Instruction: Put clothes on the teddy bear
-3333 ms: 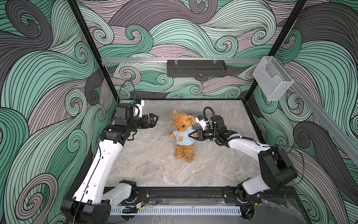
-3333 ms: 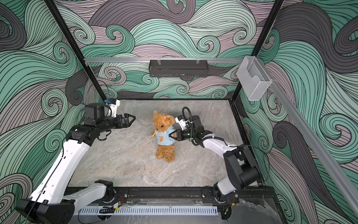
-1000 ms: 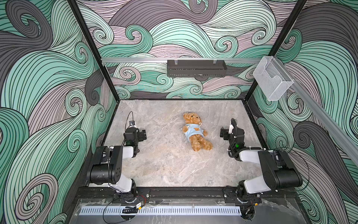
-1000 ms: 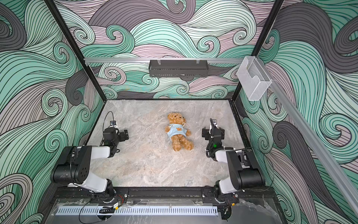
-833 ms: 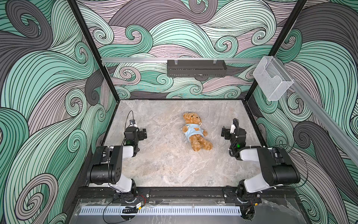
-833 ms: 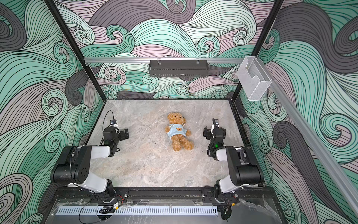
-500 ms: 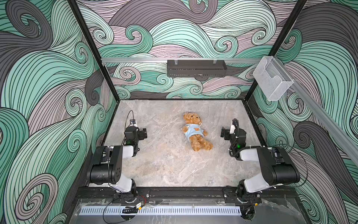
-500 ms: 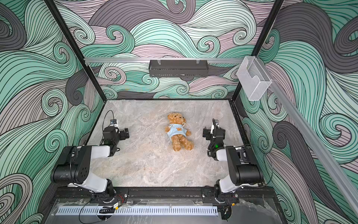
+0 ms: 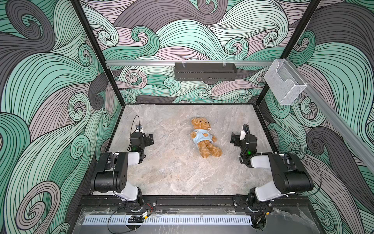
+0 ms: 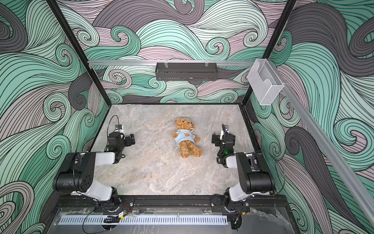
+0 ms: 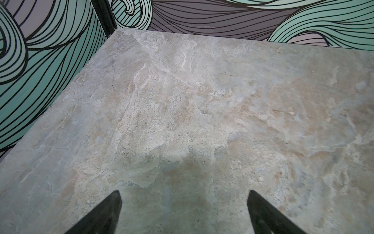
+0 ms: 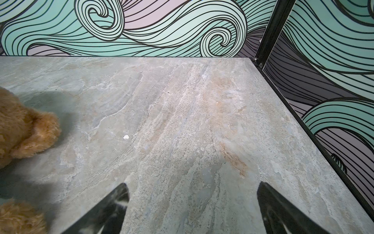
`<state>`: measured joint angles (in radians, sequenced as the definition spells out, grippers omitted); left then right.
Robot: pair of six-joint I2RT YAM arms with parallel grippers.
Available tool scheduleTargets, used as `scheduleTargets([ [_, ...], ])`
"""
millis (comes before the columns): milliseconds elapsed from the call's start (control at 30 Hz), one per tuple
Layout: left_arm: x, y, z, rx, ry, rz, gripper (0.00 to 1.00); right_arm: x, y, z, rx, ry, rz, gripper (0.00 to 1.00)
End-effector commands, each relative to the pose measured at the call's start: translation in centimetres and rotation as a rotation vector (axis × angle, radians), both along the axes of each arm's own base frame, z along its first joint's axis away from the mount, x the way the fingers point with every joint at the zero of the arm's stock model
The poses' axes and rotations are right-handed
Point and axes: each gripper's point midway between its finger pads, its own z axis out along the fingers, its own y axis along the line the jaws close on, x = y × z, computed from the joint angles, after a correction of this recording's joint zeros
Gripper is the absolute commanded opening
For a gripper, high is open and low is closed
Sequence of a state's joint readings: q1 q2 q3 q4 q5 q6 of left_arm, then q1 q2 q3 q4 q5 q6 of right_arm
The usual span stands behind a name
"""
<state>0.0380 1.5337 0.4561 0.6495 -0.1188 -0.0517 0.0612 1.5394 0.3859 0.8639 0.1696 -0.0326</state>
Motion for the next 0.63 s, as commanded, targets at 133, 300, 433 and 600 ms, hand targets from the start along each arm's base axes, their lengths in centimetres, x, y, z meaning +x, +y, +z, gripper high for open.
scheduleTargets([
  [133,0.79,0.04,1.30,0.006,-0.034,-0.012,0.99,0.17,0.06,0.51,0.006,-0.017,0.007,0.99],
  [300,0.81,0.04,1.32,0.006,-0.035,-0.011,0.99,0.17,0.06,0.51,0.006,-0.017,0.008,0.99],
  [433,0.82,0.05,1.33,0.006,-0.035,-0.012,0.99,0.32,0.03,0.45,0.006,-0.013,0.007,0.99],
  [600,0.79,0.06,1.28,0.006,-0.033,-0.011,0.99,0.19,0.05,0.53,0.007,-0.018,0.009,0.99],
])
